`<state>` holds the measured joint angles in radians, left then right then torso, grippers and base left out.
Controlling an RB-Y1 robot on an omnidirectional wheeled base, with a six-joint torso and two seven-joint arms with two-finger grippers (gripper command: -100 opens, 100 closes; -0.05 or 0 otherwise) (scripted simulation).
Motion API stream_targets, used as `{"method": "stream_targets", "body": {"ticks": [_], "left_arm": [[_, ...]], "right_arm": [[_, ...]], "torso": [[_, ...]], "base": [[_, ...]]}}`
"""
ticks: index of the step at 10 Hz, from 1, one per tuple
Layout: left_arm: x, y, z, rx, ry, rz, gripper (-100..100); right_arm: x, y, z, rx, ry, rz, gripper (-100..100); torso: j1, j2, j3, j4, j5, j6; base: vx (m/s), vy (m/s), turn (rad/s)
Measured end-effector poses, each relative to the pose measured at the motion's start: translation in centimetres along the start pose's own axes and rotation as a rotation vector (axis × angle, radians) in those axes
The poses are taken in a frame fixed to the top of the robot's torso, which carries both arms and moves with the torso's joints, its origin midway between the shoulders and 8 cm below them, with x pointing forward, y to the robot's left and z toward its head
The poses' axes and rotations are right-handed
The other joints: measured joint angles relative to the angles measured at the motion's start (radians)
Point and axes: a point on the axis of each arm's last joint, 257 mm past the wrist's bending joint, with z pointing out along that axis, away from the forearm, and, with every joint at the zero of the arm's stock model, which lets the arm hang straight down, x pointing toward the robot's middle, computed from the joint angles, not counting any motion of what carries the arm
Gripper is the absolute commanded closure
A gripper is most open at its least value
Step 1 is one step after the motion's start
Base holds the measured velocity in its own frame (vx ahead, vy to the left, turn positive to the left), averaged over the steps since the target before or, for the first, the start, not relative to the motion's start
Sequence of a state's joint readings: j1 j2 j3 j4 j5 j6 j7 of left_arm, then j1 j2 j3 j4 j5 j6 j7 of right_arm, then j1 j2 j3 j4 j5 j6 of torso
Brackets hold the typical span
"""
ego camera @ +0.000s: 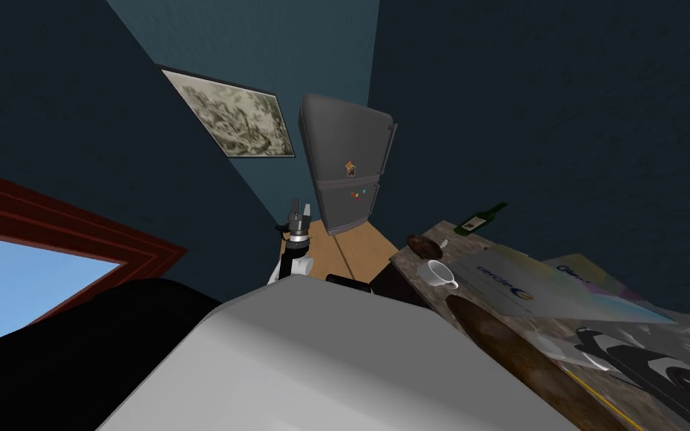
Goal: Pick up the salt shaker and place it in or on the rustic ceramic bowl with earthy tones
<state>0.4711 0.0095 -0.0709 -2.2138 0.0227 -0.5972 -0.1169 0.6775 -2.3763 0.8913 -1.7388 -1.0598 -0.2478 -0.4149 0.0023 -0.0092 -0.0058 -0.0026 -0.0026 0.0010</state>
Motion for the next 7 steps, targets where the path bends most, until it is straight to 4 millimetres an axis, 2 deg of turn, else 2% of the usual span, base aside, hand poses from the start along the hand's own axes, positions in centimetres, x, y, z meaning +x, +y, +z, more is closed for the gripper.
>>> {"method": "stream_targets", "body": {"ticks": [3,7], "left_arm": [[0.0,0.0,0.0,0.000,0.000,0.000,0],[0.0,0.0,0.0,0.000,0.000,0.000,0]], "right_arm": [[-0.4,0.1,-1.6,0.014,-0.003,0.015,100],[-0.6,0.7,-4.6,0.030,-0.007,0.049,100]], "torso": [[0.000,-0.001,0.000,0.000,0.000,0.000],[0.000,-0.004,-0.002,-0.001,0.000,0.000]], "base": [[0.055,0.050,-0.035],[0.084,0.049,0.010]]}}
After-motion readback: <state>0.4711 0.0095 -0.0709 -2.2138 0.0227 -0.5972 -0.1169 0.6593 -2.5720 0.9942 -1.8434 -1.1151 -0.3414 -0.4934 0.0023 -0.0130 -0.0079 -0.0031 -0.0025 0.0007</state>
